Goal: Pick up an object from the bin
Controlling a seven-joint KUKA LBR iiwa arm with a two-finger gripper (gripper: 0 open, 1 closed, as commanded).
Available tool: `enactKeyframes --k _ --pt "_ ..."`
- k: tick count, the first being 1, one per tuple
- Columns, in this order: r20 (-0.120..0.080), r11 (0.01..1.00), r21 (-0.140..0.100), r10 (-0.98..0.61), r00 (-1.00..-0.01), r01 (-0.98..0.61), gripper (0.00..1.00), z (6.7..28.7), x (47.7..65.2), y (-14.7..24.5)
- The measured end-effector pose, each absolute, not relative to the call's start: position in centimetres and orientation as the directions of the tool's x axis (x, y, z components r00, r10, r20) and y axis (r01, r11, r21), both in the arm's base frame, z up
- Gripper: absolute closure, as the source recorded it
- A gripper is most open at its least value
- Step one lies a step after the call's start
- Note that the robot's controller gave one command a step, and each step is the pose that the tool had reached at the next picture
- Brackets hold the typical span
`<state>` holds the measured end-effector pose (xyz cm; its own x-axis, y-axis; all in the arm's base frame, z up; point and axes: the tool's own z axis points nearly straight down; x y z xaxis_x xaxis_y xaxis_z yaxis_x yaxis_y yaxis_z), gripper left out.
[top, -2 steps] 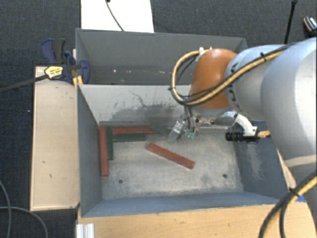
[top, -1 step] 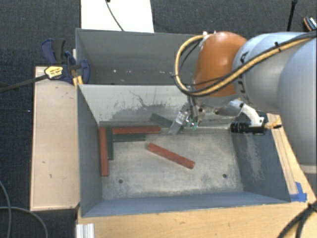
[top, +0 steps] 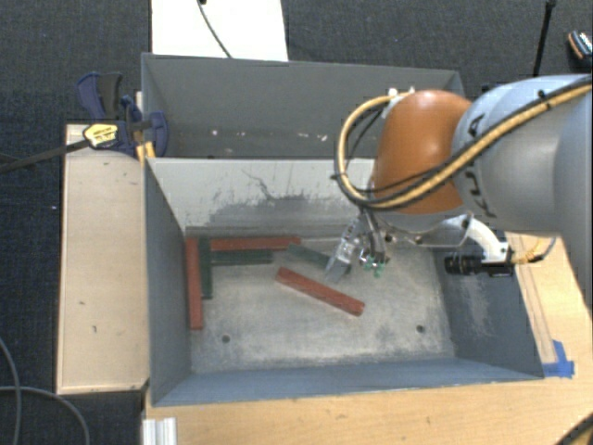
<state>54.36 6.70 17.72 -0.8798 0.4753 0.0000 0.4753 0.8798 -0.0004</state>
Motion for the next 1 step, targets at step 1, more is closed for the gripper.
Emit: enactKeyframes --k 1 --pt "-0.011 0.901 0.007 0.434 -0.901 0.434 1.00 25.67 56.71 6.89"
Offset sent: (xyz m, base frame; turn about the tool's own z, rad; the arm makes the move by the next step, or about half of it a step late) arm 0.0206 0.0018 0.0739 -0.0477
